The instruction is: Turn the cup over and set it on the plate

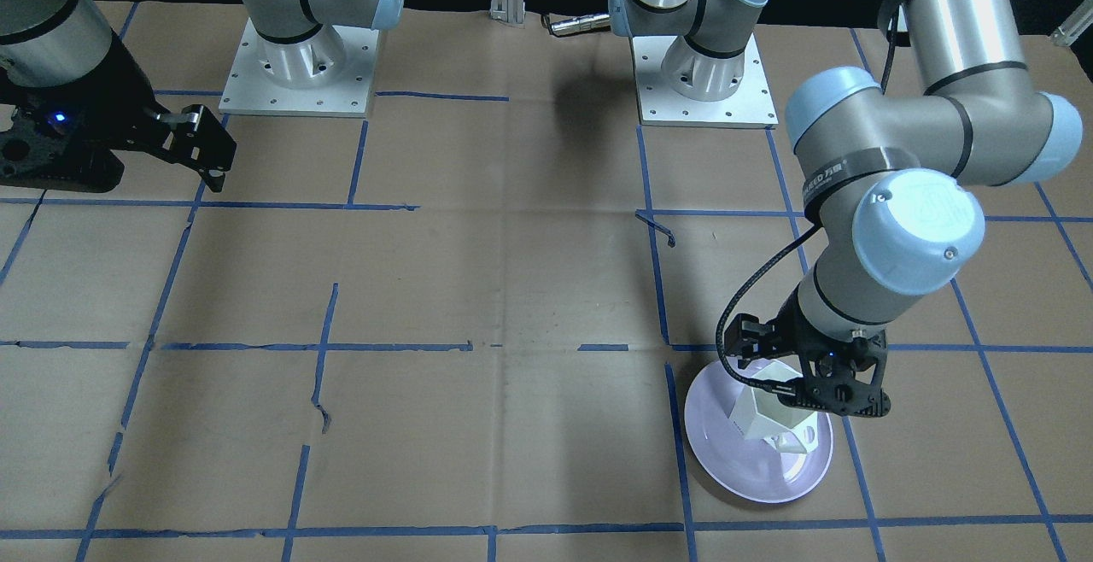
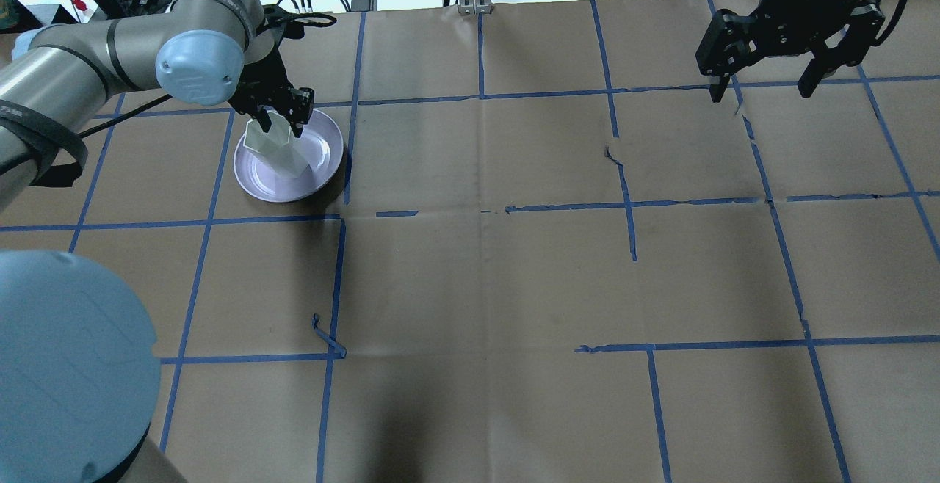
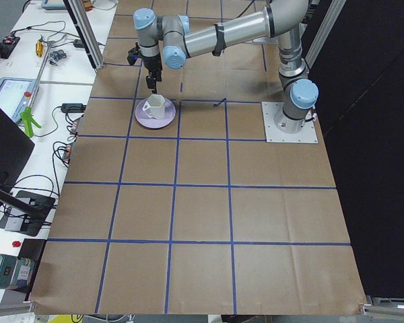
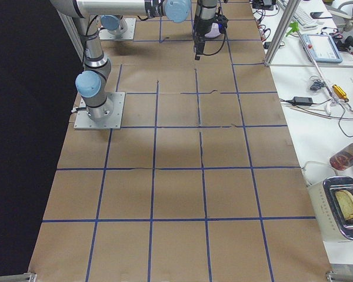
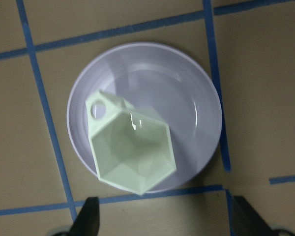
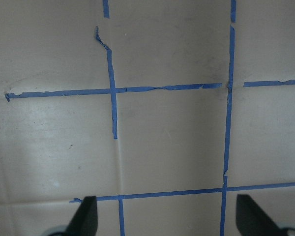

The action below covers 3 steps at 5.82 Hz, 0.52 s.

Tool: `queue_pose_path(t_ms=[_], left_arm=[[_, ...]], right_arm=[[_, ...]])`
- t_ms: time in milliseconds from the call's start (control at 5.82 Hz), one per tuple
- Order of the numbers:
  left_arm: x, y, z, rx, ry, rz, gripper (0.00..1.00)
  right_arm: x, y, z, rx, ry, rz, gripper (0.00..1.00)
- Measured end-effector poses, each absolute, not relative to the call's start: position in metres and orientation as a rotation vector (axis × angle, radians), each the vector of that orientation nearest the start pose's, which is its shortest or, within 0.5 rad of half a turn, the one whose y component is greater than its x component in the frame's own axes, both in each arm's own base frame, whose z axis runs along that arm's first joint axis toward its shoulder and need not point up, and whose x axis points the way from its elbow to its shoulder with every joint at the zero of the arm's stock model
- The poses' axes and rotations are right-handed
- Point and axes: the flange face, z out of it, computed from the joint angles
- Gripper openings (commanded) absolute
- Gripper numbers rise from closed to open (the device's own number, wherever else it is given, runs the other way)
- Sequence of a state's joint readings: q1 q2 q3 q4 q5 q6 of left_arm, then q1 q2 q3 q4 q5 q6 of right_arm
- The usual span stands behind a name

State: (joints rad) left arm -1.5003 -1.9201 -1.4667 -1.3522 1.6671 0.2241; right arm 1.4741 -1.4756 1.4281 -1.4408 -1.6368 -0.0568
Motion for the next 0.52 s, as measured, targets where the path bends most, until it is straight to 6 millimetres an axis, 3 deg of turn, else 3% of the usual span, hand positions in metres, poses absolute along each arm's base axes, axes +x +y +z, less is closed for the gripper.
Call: queue_pose_path(t_ms=[344, 516], left_arm=[[-0.105, -0.563, 0.455, 0.088, 3.110, 0.057, 0.99], [-0.130, -0.534, 0.481, 0.050, 3.123, 0.055, 0.99]], right_arm=[[0.076, -0.533, 0.497, 0.059, 3.197, 0.140, 1.00], [0.076, -0.533, 0.497, 0.060, 3.197, 0.139, 1.00]])
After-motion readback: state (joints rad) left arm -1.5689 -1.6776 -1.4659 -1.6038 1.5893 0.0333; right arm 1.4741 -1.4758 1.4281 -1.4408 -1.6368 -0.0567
